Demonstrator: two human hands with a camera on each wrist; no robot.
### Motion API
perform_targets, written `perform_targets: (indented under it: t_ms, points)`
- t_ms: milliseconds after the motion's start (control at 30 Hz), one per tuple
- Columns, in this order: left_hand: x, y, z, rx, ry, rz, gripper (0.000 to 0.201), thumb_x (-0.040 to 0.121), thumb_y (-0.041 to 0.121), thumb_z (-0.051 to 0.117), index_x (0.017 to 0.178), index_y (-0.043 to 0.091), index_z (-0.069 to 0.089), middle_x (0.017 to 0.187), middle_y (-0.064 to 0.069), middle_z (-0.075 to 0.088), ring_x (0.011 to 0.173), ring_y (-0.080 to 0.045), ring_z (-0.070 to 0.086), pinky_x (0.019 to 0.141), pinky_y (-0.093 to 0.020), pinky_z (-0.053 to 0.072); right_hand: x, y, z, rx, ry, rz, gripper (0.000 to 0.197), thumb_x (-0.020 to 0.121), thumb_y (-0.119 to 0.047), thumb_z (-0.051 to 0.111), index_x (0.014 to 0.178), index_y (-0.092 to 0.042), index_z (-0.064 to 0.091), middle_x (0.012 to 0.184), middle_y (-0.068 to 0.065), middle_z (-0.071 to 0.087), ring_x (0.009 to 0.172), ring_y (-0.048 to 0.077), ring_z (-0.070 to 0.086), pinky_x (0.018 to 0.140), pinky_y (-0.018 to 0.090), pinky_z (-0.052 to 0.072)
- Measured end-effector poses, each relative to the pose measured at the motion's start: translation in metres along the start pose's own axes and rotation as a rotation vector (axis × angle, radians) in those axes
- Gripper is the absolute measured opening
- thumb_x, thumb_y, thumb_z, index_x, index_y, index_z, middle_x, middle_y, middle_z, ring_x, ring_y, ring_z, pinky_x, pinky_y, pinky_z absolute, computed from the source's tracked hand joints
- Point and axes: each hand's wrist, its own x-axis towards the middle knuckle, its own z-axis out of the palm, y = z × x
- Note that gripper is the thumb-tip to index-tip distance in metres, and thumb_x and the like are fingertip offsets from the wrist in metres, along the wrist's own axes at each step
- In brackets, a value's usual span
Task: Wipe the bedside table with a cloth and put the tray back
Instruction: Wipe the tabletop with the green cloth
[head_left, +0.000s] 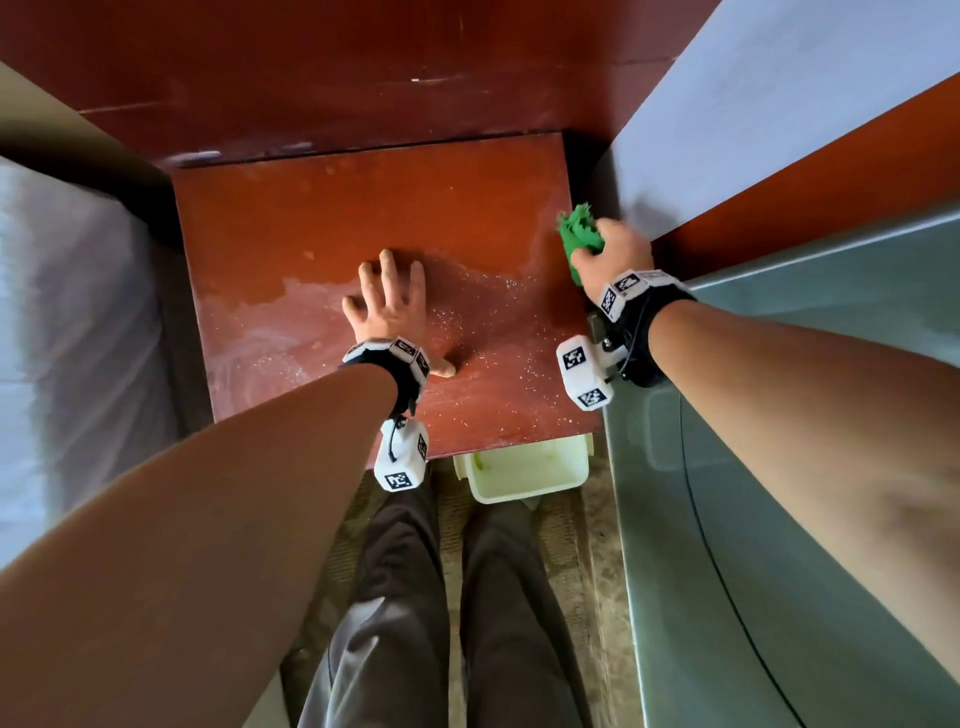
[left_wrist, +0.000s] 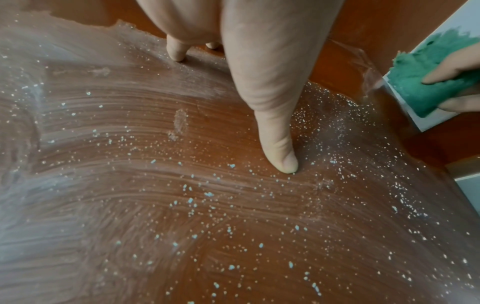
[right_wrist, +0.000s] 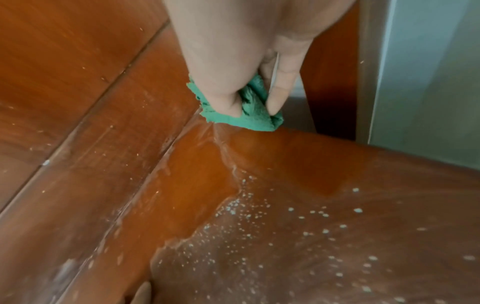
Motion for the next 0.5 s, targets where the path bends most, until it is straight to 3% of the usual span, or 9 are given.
perform_targets:
  t_ms: [167, 300, 500]
  points:
    - [0.000, 0.001, 0.001, -0.002, -0.007, 0.007, 0.153, 0.050, 0.071, 0.081, 0.153, 0.018, -0.020, 0.158, -0.018, -0.027, 0.147, -0.042, -0.013, 0.115, -0.064, 0.012, 0.009, -0.022, 0.018, -0.064, -0.034, 0.042, 0.031, 0.086, -0.019, 0.054, 0.114, -0.007, 0.061, 0.119, 0.013, 0.056, 0.106, 0.034, 0.058, 0.087, 0.036, 0.046]
    - [0.002, 0.000, 0.003, -0.007, -0.006, 0.005, 0.154, 0.050, 0.071, 0.081, 0.153, 0.018, -0.021, 0.157, -0.017, -0.029, 0.147, -0.042, -0.014, 0.115, -0.064, 0.012, -0.010, -0.026, 0.028, -0.118, 0.007, -0.105, 0.024, 0.082, -0.015, 0.056, 0.104, -0.010, 0.064, 0.112, 0.008, 0.059, 0.099, 0.033, 0.059, 0.073, 0.029, 0.039]
    - [0.000, 0.000, 0.001, -0.005, -0.006, 0.002, 0.154, 0.050, 0.072, 0.080, 0.153, 0.018, -0.020, 0.157, -0.018, -0.029, 0.147, -0.043, -0.014, 0.115, -0.064, 0.013, -0.041, -0.014, 0.027, -0.190, -0.205, -0.278, 0.027, 0.078, -0.020, 0.064, 0.105, -0.025, 0.068, 0.103, -0.006, 0.064, 0.094, 0.023, 0.062, 0.069, 0.024, 0.037]
